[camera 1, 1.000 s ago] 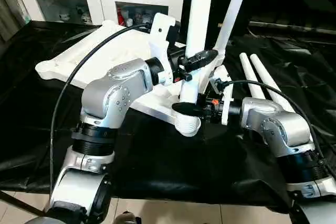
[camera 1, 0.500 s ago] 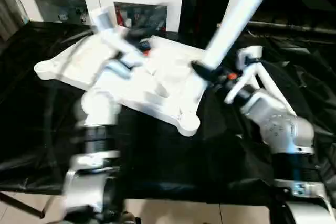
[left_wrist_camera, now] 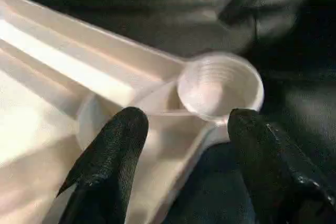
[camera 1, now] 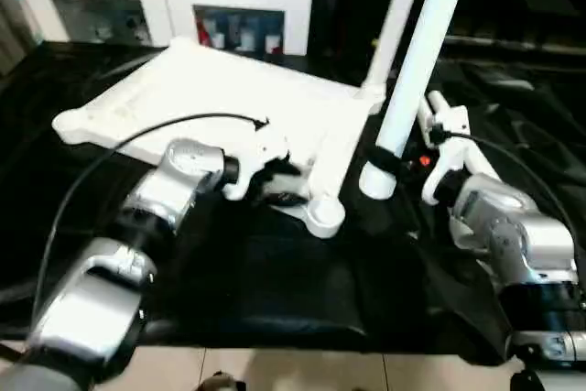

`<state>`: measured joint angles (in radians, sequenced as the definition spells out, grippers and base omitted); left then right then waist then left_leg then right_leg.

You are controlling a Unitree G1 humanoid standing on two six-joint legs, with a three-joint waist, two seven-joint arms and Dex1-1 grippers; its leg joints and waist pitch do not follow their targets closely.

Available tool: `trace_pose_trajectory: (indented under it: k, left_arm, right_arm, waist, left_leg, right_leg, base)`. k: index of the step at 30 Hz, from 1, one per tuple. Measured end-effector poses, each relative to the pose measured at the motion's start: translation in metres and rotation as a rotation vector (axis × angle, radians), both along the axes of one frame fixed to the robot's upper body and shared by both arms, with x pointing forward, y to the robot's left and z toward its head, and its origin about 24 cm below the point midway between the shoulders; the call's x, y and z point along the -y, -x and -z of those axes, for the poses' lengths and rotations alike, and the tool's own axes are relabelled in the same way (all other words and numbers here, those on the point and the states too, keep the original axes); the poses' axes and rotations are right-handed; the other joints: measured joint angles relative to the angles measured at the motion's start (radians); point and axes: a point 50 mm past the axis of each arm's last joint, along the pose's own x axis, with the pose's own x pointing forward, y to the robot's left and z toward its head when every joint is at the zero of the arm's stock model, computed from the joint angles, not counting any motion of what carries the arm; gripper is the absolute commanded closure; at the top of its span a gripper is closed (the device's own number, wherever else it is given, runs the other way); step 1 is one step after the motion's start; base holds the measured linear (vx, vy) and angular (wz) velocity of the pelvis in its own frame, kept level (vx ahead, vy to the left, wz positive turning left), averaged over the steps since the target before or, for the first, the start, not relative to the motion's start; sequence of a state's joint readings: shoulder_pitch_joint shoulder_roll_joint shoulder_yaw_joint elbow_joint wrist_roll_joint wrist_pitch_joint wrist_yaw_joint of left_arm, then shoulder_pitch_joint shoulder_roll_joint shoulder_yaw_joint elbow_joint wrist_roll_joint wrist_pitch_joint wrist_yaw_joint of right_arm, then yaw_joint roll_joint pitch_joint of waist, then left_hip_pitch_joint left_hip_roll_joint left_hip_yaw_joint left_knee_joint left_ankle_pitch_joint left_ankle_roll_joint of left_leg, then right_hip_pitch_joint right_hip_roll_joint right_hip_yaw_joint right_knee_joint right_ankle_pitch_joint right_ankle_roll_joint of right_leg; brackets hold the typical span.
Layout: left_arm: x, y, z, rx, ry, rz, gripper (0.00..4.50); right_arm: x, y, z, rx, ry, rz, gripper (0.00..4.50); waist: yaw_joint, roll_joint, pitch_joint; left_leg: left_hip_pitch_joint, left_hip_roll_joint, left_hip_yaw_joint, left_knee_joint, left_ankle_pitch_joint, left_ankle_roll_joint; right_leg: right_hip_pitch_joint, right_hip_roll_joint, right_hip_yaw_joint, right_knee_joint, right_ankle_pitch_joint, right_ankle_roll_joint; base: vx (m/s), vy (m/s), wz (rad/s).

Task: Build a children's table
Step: Pick table leg, then insert table leg to table base

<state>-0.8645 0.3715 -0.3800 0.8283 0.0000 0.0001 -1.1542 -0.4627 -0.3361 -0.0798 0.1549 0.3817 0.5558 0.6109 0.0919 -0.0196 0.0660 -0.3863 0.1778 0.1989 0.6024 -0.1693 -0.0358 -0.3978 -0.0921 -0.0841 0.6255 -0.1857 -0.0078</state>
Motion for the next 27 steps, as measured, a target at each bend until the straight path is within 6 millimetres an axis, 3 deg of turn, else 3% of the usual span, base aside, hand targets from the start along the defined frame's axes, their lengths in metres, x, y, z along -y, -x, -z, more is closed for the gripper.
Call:
trace_pose_trajectory:
  k: [6,15,16,26,27]
  left_arm:
    - [-0.007,-0.005,0.012,0.035,-0.149,-0.013,1.53]
    - [-0.009,-0.011,0.021,0.108,-0.24,-0.059,1.53]
    - [-0.01,-0.011,0.024,0.102,-0.251,-0.058,1.8]
    - [-0.009,-0.01,0.019,0.031,-0.313,0.046,2.4]
    - [-0.009,-0.009,0.018,0.008,-0.325,0.066,2.67]
  right_arm:
    - [0.001,0.006,0.004,-0.011,0.021,-0.017,2.61]
    - [-0.004,0.009,0.003,-0.012,0.036,-0.065,2.61]
    - [-0.004,0.009,0.003,-0.014,0.04,-0.066,2.61]
    - [-0.005,0.01,0.004,-0.016,0.052,-0.083,2.61]
    - [-0.006,0.01,0.004,-0.017,0.054,-0.084,2.61]
  waist:
    - [-0.002,0.0,0.0]
    - [-0.001,0.0,0.0]
    - [-0.001,0.0,0.0]
    - [0.0,0.0,0.0]
    - [0.0,0.0,0.0]
  left_leg:
    - [0.0,0.0,0.0,0.0,0.0,0.0]
    - [-0.001,0.0,0.0,0.0,0.0,0.0]
    - [-0.001,0.0,0.0,0.0,0.0,0.0]
    - [-0.001,0.0,0.0,0.0,0.0,0.0]
    - [0.0,0.0,0.0,0.0,0.0,0.0]
  right_leg:
    - [0.0,0.0,0.0,0.0,0.001,-0.002]
    - [0.0,0.0,0.0,-0.001,0.001,-0.002]
    - [0.0,0.0,0.0,-0.001,0.001,-0.002]
    - [0.0,0.0,0.0,-0.002,0.001,-0.002]
    - [0.0,0.0,0.0,-0.002,0.001,-0.002]
  base:
    - [0.0,0.0,0.0]
    - [0.0,0.0,0.0]
    - [0.0,0.0,0.0]
    - [0.0,0.0,0.0]
    - [0.0,0.0,0.0]
